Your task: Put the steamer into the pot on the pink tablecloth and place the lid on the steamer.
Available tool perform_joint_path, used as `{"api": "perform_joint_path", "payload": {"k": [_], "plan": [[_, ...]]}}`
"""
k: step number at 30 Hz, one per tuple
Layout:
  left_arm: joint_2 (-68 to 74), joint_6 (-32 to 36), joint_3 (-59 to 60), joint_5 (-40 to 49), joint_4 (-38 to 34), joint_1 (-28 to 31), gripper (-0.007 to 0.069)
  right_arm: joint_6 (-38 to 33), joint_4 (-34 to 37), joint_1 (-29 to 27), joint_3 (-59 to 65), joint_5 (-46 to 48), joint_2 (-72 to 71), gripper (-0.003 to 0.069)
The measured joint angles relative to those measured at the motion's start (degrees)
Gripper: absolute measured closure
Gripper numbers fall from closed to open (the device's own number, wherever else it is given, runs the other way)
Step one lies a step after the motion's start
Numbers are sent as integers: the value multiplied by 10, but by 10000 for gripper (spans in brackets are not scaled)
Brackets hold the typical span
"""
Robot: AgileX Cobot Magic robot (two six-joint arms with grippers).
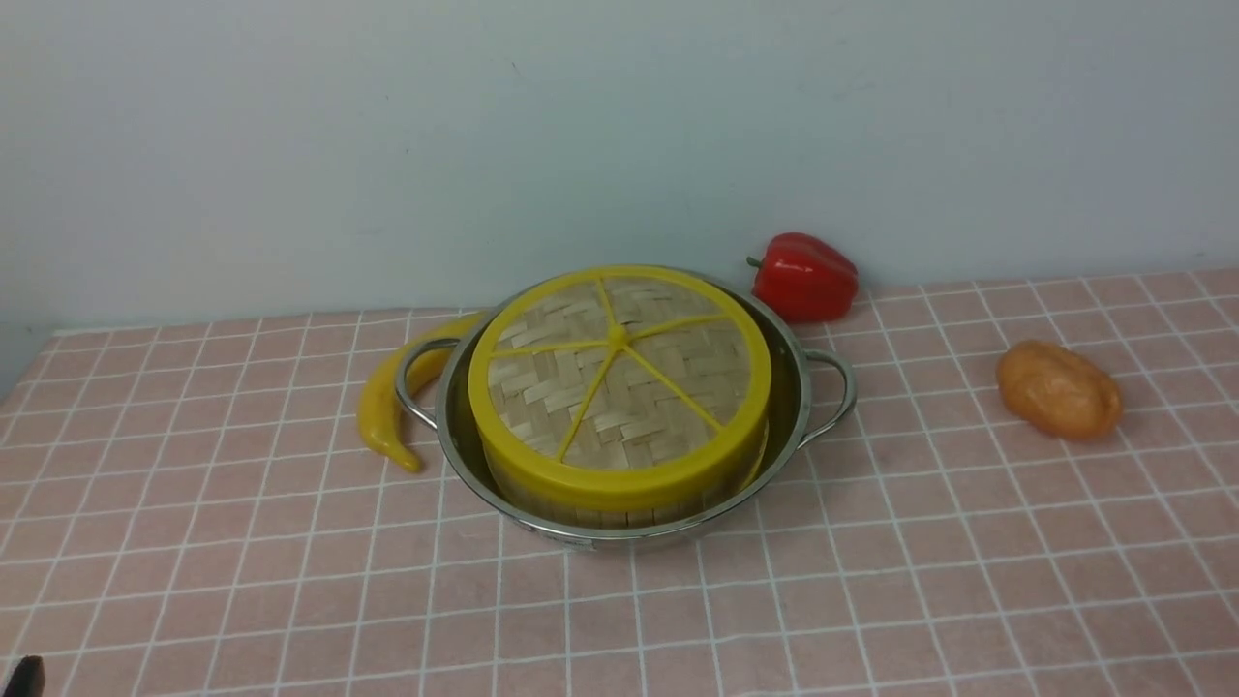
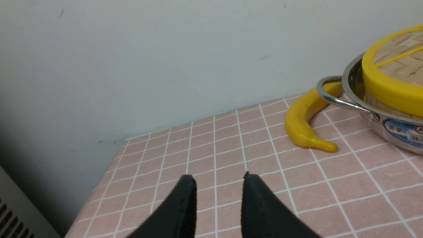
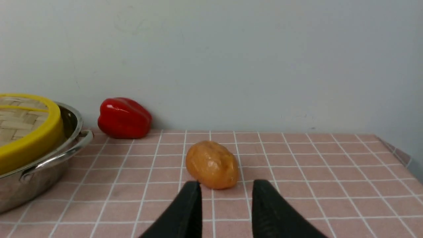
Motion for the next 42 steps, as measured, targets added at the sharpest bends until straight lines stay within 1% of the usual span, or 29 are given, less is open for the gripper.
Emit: {"api": "perform_joint_path", "payload": {"k": [8,25,42], "plan": [[0,0,0,0,0,0,415,2,13,0,0,37,-1,419],[0,0,0,0,0,0,384,2,13,0,0,39,-1,419],[0,0,0,0,0,0,382,2,13,0,0,40,-1,419]]}}
